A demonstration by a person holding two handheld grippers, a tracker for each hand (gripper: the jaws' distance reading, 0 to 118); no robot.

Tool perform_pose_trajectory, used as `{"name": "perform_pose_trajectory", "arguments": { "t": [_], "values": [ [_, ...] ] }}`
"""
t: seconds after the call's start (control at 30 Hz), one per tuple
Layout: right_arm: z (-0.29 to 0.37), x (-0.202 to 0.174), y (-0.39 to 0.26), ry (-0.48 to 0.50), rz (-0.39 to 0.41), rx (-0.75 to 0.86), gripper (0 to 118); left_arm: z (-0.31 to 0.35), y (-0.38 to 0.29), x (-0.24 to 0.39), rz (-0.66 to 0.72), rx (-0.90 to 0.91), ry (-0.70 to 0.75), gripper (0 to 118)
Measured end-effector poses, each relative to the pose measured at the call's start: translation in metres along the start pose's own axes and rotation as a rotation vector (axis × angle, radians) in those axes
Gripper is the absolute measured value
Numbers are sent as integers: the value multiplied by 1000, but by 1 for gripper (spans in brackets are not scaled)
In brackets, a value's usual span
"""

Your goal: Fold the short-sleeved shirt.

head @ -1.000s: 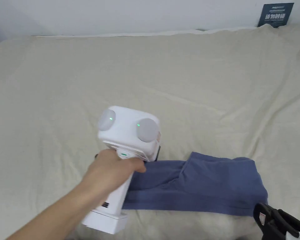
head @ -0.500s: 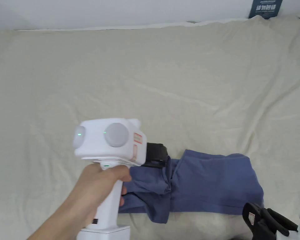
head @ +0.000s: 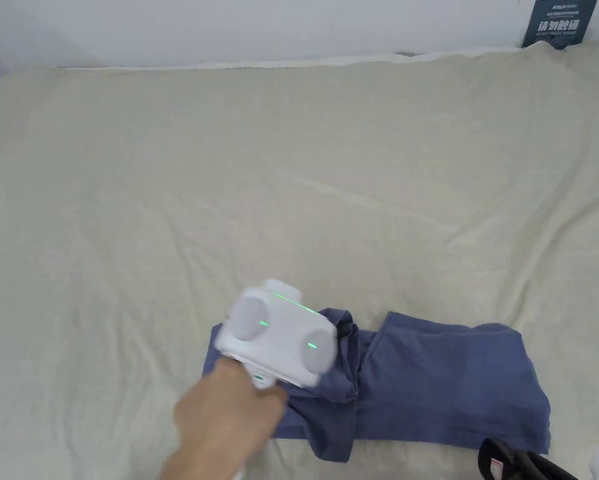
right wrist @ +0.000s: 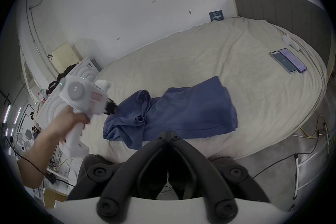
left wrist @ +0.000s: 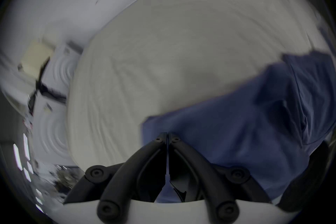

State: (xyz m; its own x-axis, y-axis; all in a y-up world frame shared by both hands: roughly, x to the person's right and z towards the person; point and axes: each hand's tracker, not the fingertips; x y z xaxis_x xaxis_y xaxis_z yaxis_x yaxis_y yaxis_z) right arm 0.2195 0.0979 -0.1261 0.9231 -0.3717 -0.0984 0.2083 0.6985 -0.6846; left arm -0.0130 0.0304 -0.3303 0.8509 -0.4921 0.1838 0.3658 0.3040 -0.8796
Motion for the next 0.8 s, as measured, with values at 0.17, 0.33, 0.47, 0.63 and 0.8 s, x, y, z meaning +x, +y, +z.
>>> {"name": "perform_pose_trajectory", "arguments": {
  "t": [0.17, 0.33, 0.47, 0.63, 0.8],
  "values": [
    [23, 20, 5, -65, -33, 30, 0, 40, -3, 110, -170, 92, 3, 1],
    [34, 30, 11, -122, -34, 38, 1, 67, 6, 109, -48, 220, -332, 1],
    [31, 22, 16, -119, -33, 47, 1, 56, 4, 18, 259, 151, -756, 1],
    [1, -9, 21, -53, 23, 13, 0, 6, -41, -123, 500, 101, -916, 1],
    [-34, -39, 24, 11, 71, -20, 0, -50, -101, -214, 628, 103, -903, 1]
  ]
}}
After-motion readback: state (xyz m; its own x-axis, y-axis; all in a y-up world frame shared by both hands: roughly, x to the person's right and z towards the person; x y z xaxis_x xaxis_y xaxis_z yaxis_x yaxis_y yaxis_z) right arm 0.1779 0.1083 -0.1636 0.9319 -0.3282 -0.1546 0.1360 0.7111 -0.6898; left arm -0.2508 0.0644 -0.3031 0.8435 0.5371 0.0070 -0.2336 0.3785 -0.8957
